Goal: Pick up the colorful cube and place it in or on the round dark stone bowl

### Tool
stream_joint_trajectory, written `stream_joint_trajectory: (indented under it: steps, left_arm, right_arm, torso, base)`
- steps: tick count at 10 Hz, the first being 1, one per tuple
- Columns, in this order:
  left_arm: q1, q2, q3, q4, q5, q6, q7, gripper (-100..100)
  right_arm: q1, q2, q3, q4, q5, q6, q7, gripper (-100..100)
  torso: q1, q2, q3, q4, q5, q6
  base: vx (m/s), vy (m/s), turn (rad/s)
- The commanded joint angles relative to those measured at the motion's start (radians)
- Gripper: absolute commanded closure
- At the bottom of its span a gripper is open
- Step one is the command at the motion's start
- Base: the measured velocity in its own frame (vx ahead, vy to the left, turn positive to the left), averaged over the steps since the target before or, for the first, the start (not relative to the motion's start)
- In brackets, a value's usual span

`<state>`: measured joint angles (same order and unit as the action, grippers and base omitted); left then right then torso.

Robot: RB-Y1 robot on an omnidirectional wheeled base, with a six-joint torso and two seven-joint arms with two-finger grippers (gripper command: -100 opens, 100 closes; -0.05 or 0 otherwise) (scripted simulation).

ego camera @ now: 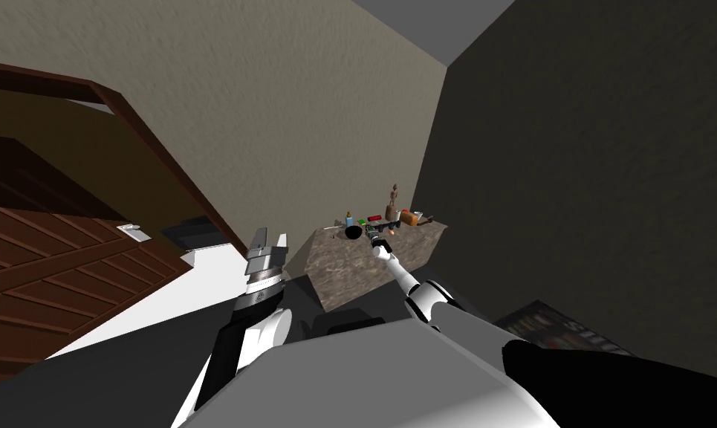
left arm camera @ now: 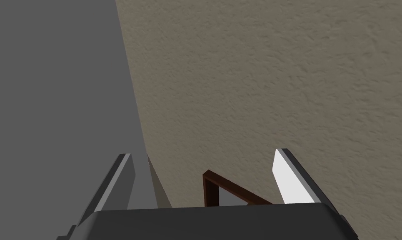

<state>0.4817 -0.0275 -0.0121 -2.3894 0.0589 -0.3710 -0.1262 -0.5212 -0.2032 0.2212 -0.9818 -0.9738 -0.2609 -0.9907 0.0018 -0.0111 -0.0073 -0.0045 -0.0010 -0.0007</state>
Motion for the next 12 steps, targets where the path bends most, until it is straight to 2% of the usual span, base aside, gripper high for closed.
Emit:
stream_joint_trajectory:
  steps: [1,2,5,10,11,12]
  left_arm:
    - [0.000,0.000,0.000,0.000,0.000,0.000,0.000,0]
    - [0.000,0.000,0.000,0.000,0.000,0.000,0.000,0]
    - [0.000,0.000,0.000,0.000,0.000,0.000,0.000,0]
    - [0.000,0.000,0.000,0.000,0.000,0.000,0.000,0]
    - [0.000,0.000,0.000,0.000,0.000,0.000,0.000,0]
    - [0.000,0.000,0.000,0.000,0.000,0.000,0.000,0]
  right_arm:
    - [-0.022,0.018,0.012,0.031,-0.017,-0.002,0.006,100]
    - [-0.040,0.046,0.019,0.057,-0.037,-0.001,0.020,100]
    - [-0.061,0.100,0.030,0.093,-0.063,0.000,0.038,100]
    - [-0.082,0.221,0.041,0.129,-0.090,0.001,0.057,100]
    - [-0.082,0.209,0.049,0.137,-0.084,-0.011,0.048,100]
    - [-0.083,0.214,0.049,0.137,-0.085,-0.010,0.050,-100]
  torso:
    - [0.000,0.000,0.000,0.000,0.000,0.000]
    - [0.001,0.001,0.000,0.000,0.000,0.000]
    - [0.001,0.000,0.000,0.000,0.000,0.000]
    - [0.000,0.008,0.005,0.002,-0.001,-0.001]
    - [0.001,0.010,0.006,0.002,-0.001,-0.001]
    - [-0.001,0.012,0.007,0.003,-0.001,0.001]
  base:
    - [0.136,0.006,0.005]
    - [0.159,-0.017,-0.005]
    - [0.155,-0.001,0.007]
    - [0.080,-0.002,0.004]
    - [0.020,0.007,0.020]
    - [0.000,0.000,0.000]
